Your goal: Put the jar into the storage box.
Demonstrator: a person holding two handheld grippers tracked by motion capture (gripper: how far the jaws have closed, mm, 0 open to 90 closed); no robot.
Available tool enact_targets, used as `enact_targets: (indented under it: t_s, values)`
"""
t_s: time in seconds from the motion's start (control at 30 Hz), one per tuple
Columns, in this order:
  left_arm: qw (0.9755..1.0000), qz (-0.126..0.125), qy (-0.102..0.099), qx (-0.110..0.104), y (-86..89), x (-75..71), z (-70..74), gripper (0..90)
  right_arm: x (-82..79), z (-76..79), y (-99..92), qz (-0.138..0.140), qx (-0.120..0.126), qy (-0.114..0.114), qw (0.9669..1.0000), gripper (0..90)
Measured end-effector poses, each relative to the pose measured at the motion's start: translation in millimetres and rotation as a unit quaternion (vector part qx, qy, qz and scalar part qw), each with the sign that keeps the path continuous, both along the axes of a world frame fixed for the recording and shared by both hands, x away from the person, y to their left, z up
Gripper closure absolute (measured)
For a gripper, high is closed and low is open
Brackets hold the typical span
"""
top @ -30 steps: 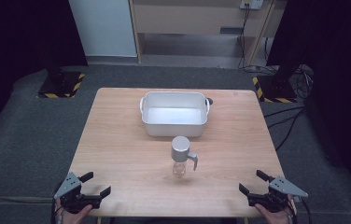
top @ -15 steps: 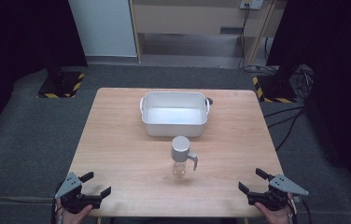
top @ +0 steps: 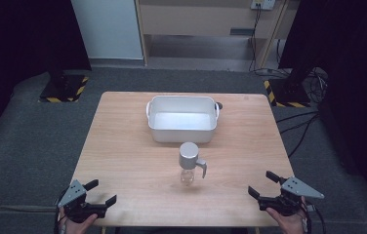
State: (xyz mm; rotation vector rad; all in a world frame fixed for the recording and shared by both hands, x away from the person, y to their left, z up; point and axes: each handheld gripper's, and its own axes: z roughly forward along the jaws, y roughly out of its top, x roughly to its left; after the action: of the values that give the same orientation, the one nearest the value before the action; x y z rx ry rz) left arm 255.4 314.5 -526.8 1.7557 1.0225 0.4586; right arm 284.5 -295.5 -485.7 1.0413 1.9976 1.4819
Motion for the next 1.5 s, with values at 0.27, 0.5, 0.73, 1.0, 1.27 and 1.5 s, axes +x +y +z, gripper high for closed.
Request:
enact_targets:
  t_s: [0.27, 0.5, 0.73, 1.0, 1.27, 1.5]
  values:
    - [1.0, 0.0, 0.0, -0.001, 0.1, 0.0, 0.0, 0.6, 4.6, 18.8, 10.9, 0.016, -0.005, -0.011, 0.9998, 7.5]
    - [1.0, 0.0, 0.0, 0.0, -0.1, 0.0, 0.0, 0.6, 9.9, 31.0, 21.9, 0.032, -0.001, -0.017, 0.9994, 7.5]
    - [1.0, -0.001, 0.0, 0.001, -0.4, 0.0, 0.0, 0.6, 17.6, 42.5, 33.8, 0.047, 0.001, -0.02, 0.9987, 7.6]
    - [1.0, -0.002, 0.0, 0.001, -0.5, 0.0, -0.1, 0.7, 26.2, 55.3, 50.8, 0.067, -0.007, -0.023, 0.9975, 7.6]
    - [1.0, -0.002, -0.001, 0.001, -0.5, -0.1, 0.0, 0.7, 33.8, 63.7, 66.4, 0.084, -0.008, -0.023, 0.9961, 7.6]
    - [1.0, -0.002, 0.0, 0.0, -0.1, 0.0, -0.1, 0.7, 41.3, 68.9, 81.6, 0.101, -0.013, -0.024, 0.9945, 7.7]
